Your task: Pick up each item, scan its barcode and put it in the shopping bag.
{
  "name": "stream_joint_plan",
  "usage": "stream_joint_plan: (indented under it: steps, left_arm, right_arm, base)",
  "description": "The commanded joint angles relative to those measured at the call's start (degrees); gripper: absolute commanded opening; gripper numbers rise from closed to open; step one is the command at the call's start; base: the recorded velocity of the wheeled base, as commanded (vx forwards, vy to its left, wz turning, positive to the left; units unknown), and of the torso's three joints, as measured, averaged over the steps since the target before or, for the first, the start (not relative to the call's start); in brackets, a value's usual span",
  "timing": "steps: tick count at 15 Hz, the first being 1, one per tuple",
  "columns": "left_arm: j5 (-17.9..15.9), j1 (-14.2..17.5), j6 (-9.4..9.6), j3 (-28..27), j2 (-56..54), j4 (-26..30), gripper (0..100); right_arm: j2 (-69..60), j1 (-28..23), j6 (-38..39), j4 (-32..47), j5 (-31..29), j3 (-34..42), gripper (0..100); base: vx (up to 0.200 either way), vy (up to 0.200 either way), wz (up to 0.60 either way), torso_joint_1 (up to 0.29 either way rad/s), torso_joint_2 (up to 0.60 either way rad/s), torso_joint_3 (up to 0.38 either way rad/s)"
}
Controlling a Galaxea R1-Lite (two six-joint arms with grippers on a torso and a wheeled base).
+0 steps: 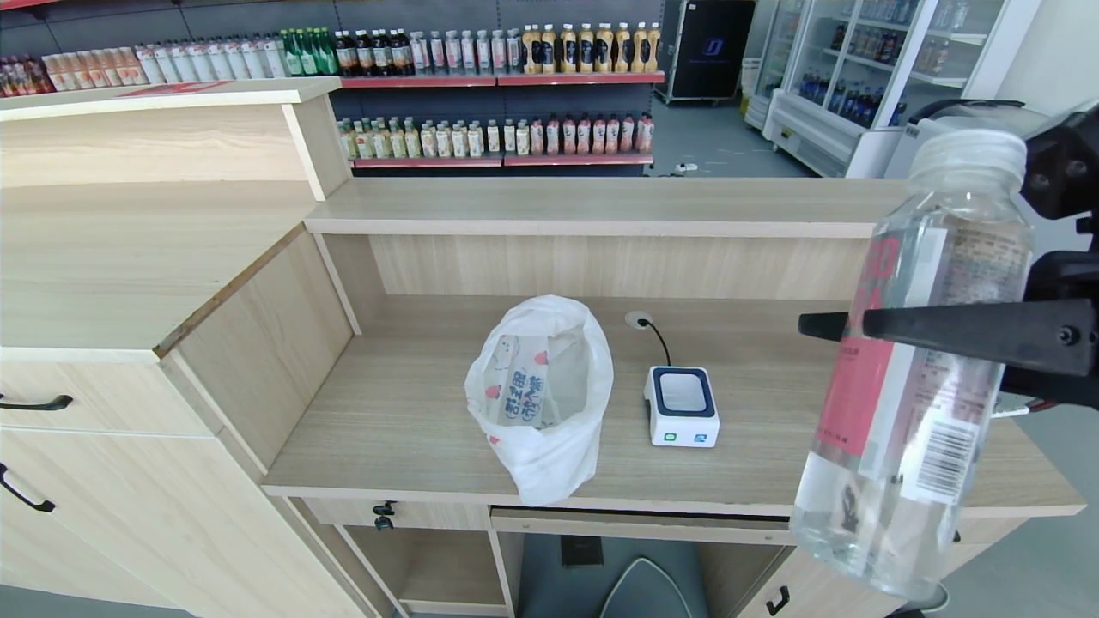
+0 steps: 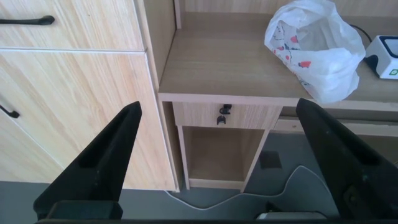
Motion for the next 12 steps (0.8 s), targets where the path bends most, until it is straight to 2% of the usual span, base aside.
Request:
stream_joint_plan:
  steps: [1, 12]
  left_arm:
    - [0.0, 0.0, 0.02, 0.0, 0.0, 0.0, 100]
    - [0.0, 0.0, -0.07, 0.0, 0.0, 0.0, 100]
  right_arm:
    - [-2.1, 1.7, 0.9, 0.0, 0.9, 0.6, 0]
    - [-4.0, 3.5, 0.8, 0.0, 1.5, 2.9, 0]
  base:
    - [0.000, 0.000, 0.00, 0.000, 0.00, 0.000]
    - [0.000, 0.000, 0.00, 0.000, 0.00, 0.000]
